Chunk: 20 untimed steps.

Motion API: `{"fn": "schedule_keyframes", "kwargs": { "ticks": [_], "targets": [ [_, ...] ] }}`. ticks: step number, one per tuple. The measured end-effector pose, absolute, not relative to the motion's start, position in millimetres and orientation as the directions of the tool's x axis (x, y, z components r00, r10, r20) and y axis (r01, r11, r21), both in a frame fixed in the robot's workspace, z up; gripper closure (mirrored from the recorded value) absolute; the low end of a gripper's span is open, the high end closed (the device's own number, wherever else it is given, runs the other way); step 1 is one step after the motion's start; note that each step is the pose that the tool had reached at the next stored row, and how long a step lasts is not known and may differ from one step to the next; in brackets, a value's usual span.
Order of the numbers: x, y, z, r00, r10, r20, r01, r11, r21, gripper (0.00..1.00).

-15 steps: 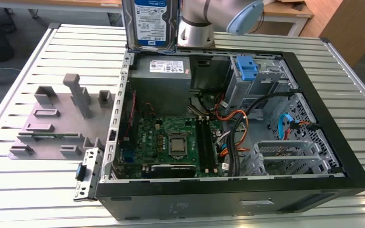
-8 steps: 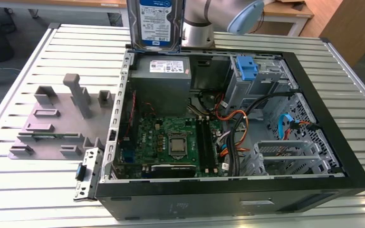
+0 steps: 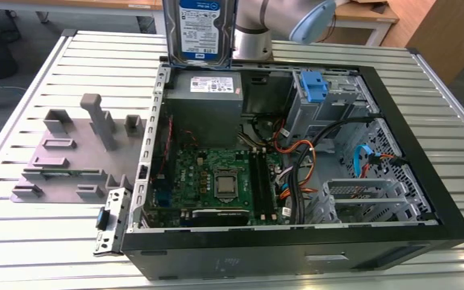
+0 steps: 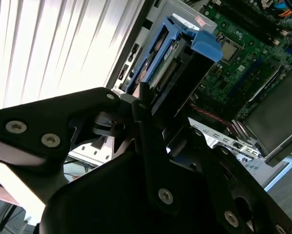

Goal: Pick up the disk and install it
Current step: 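Pick up the disk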

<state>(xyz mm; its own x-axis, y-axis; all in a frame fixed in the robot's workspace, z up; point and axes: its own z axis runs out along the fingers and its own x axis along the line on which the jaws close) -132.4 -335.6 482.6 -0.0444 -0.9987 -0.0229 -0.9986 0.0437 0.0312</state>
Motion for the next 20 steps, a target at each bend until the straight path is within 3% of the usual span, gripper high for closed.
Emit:
{"fn": "schedule_keyframes", "kwargs": {
  "ticks": [20],
  "targets": [
    [-127,-350,482,-0.044,-0.999,-0.023,-0.999,0.044,0.031,0.65]
  ]
}}
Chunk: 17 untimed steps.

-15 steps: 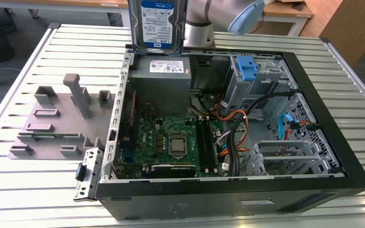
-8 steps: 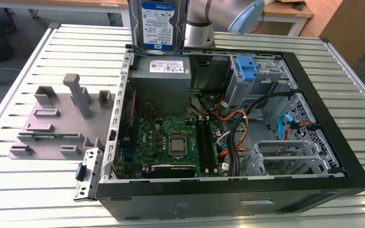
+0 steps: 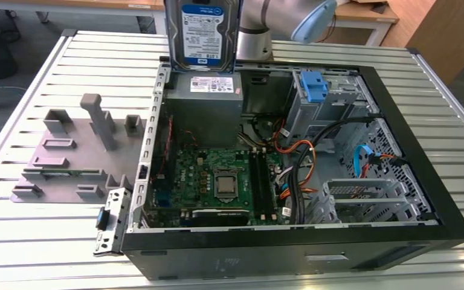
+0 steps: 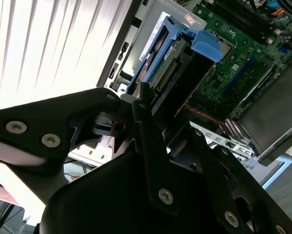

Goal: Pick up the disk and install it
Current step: 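Pick up the disk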

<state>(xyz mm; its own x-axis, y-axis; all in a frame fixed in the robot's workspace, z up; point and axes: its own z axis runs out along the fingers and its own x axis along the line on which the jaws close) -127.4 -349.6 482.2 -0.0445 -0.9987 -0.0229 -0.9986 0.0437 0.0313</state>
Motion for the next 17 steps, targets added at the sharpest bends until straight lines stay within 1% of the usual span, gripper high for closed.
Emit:
{"fn": "schedule_keyframes", "kwargs": {
  "ticks": [17],
  "targets": [
    [-106,-356,482,-0.044,-0.999,-0.023,-0.999,0.044,0.031,0.65]
  ]
}}
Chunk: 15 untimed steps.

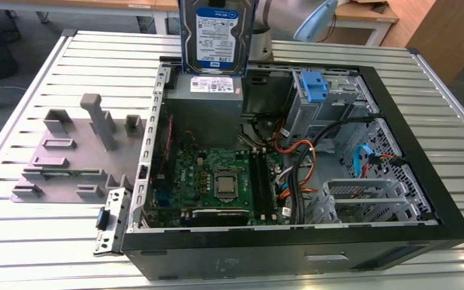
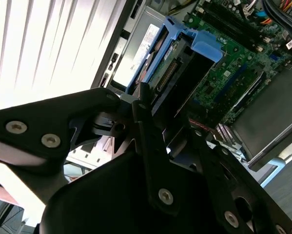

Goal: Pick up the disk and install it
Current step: 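Pick up the disk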

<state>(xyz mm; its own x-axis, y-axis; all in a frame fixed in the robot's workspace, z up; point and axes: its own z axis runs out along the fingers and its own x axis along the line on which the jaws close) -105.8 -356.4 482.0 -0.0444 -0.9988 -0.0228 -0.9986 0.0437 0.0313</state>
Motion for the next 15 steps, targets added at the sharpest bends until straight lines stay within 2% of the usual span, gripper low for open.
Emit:
{"fn": "schedule_keyframes", "kwargs": {
  "ticks": [15],
  "targets": [
    [-95.8,-357.6,481.9,-0.044,-0.999,-0.023,-0.999,0.044,0.031,0.65]
  ]
}}
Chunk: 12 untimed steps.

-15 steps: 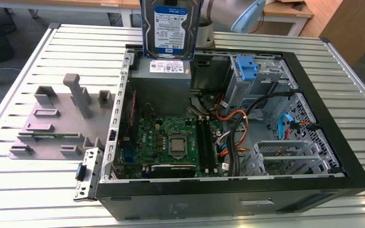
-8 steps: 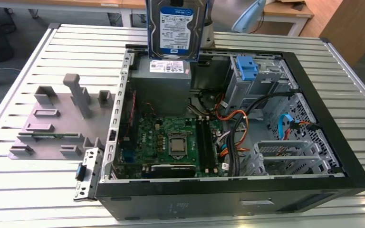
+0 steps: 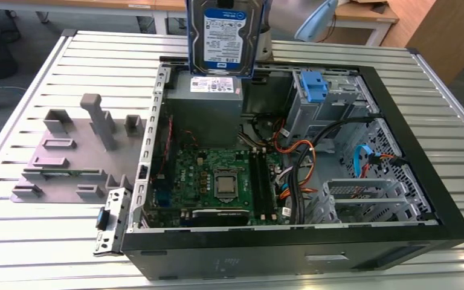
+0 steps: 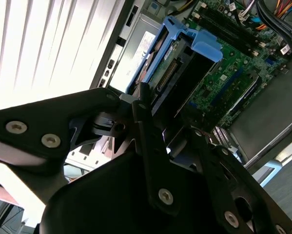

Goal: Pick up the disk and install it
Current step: 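Pick up the disk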

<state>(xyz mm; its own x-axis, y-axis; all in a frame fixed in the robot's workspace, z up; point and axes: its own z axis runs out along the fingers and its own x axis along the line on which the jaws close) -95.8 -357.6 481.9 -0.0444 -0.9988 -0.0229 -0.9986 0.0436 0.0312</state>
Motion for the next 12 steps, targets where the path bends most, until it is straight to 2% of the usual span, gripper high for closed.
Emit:
{"fn": "schedule_keyframes", "kwargs": {
  "ticks": [12],
  "targets": [
    [-95.0,-359.4,481.9,-0.045,-0.999,-0.023,-0.999,0.044,0.031,0.65]
  ]
}}
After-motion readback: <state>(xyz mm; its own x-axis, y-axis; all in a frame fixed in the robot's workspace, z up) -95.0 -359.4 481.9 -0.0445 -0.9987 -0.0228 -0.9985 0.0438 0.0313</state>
